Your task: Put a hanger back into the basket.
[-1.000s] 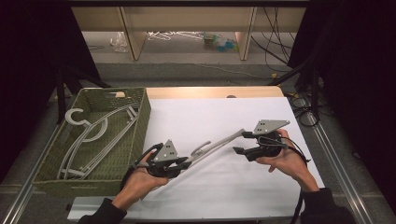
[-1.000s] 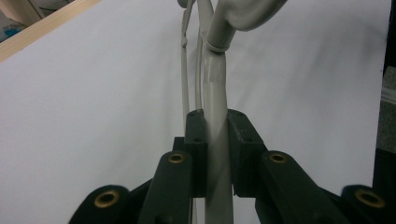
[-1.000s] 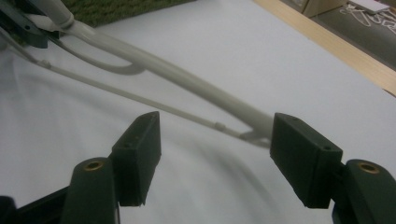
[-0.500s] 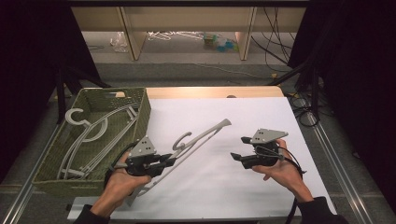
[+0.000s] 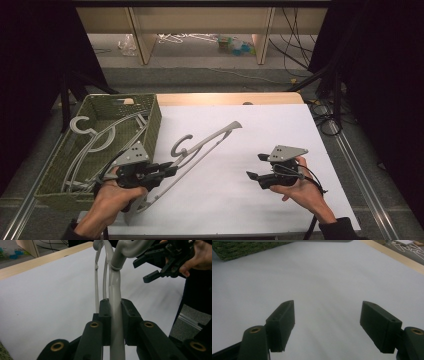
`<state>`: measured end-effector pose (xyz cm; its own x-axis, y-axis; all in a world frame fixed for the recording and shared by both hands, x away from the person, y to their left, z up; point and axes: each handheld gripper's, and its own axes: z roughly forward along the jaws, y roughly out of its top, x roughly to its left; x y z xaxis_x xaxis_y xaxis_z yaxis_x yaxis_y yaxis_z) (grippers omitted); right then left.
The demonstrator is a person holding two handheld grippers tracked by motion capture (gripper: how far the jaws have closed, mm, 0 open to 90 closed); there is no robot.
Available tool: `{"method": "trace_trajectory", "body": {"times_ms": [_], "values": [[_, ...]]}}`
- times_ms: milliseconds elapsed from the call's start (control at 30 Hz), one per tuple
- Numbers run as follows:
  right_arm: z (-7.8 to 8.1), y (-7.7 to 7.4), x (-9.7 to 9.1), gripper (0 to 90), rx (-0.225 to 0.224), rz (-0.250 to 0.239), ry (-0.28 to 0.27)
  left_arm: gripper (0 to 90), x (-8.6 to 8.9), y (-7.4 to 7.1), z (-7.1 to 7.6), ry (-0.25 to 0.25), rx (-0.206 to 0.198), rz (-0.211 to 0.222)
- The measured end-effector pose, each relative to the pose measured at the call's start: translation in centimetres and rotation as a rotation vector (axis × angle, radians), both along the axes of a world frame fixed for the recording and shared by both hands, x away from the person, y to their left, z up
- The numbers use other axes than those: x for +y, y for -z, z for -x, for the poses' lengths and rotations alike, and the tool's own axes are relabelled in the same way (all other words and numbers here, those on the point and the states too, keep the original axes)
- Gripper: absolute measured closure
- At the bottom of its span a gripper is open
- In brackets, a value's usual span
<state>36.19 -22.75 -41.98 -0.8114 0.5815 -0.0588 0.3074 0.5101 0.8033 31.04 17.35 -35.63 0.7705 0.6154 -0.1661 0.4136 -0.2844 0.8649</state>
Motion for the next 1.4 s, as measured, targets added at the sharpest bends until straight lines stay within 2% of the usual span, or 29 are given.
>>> {"method": "trace_trajectory", "body": {"times_ms": [133, 300, 367, 433, 467, 533, 767, 800, 1000, 1100, 1300, 1400], "values": [[0.3, -0.1, -0.1, 29.0, -0.006, -0.007, -0.006, 79.3, 0.9, -1.2, 0.2, -0.016, 0.004, 0.032], [0.8, 0.0, -0.3, 29.0, 0.0, -0.018, -0.005, 79.2, 2.7, -3.2, 0.6, -0.049, -0.016, 0.05], [0.8, 0.0, -0.3, 29.0, -0.003, -0.014, -0.008, 79.3, 3.1, -3.6, 0.6, -0.056, -0.024, 0.046], [0.9, 0.1, -0.3, 29.0, 0.003, -0.014, -0.012, 79.3, 3.8, -4.2, 0.7, -0.085, -0.041, 0.042], [0.9, 0.2, -0.4, 29.0, -0.001, -0.012, -0.009, 79.3, 4.6, -4.7, 0.6, -0.095, -0.056, 0.03], [1.0, 0.2, -0.4, 29.0, 0.004, -0.011, -0.01, 79.2, 5.0, -5.0, 0.6, -0.106, -0.059, 0.031], [1.3, 0.2, -0.5, 29.0, 0.002, -0.018, -0.01, 79.3, 8.3, -6.5, 0.1, -0.192, -0.087, 0.033], [1.3, 0.2, -0.5, 29.0, 0.007, -0.018, -0.012, 79.3, 8.9, -6.7, 0.0, -0.204, -0.087, 0.021], [1.3, 0.4, -0.4, 29.0, 0.007, -0.01, -0.031, 79.3, 11.4, -6.4, -1.1, -0.256, -0.068, 0.0], [1.4, 0.3, -0.4, 29.0, 0.005, -0.016, -0.029, 79.3, 12.5, -5.8, -1.7, -0.284, -0.056, 0.002], [1.4, 0.4, -0.5, 29.0, 0.016, -0.016, -0.029, 79.3, 14.2, -5.1, -2.8, -0.313, -0.047, -0.005], [1.4, 0.4, -0.5, 29.0, 0.016, -0.016, -0.03, 79.3, 15.0, -5.0, -3.5, -0.328, -0.045, -0.027]]}}
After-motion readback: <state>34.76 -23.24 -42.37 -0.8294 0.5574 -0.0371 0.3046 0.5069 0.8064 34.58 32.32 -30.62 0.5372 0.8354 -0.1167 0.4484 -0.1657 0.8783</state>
